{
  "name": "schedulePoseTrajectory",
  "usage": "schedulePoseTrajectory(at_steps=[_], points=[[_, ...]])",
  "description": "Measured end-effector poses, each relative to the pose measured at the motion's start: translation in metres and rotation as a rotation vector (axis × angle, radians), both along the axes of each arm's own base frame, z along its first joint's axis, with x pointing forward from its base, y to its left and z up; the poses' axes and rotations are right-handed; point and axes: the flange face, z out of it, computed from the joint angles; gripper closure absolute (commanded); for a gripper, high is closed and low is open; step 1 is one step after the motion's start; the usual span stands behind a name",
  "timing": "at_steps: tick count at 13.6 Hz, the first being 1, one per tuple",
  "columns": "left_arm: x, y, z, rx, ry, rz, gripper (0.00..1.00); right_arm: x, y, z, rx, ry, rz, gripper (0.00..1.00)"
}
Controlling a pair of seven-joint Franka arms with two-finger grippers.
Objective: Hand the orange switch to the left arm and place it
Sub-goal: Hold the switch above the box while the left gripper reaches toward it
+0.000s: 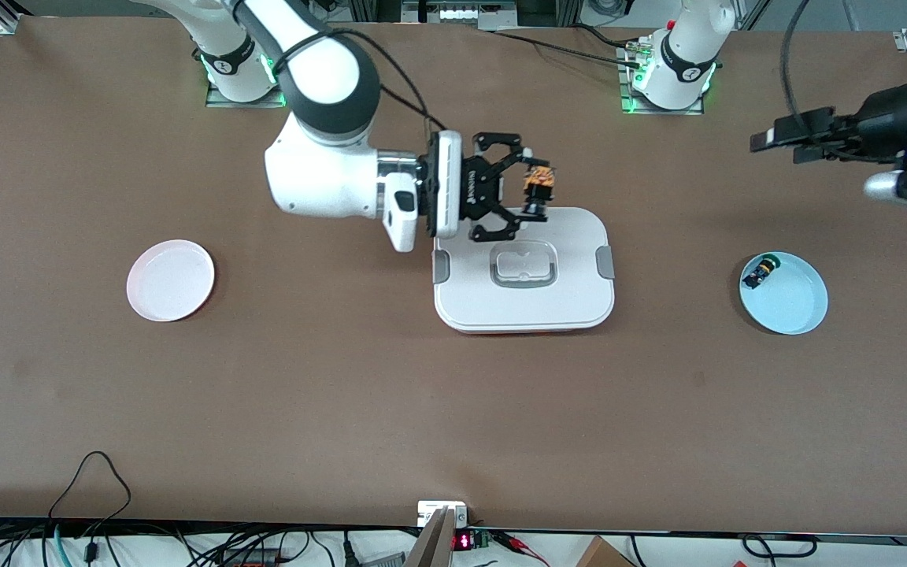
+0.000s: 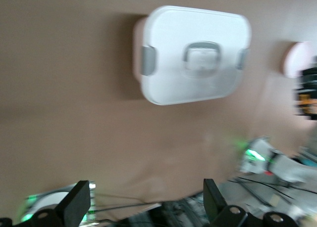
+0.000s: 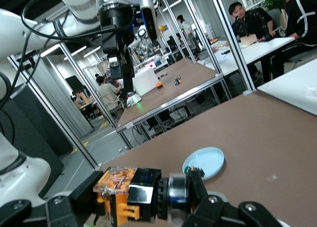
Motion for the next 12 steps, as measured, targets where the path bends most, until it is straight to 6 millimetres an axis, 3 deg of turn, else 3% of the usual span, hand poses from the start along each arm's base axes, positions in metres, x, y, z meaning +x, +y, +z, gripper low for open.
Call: schedulePoseTrajectory(at_steps=[3, 7, 9, 12], points=[[0.005, -0.004, -0.002, -0.262, 0.024, 0.043, 0.00, 0.001, 0.005, 0.011, 0.026, -0.003, -0.016, 1.00], [0.015, -0.032, -0.051, -0.503, 0.101, 0.127, 0.00, 0.005, 0.004, 0.003, 0.023, -0.004, -0.020, 1.00], [0.017, -0.064, -0.062, -0.554, 0.093, 0.161, 0.00, 0.005, 0.004, -0.002, 0.021, -0.030, -0.015, 1.00], [0.005, -0.128, -0.072, -0.607, 0.086, 0.189, 0.00, 0.006, 0.006, -0.012, 0.014, -0.065, -0.009, 1.00]])
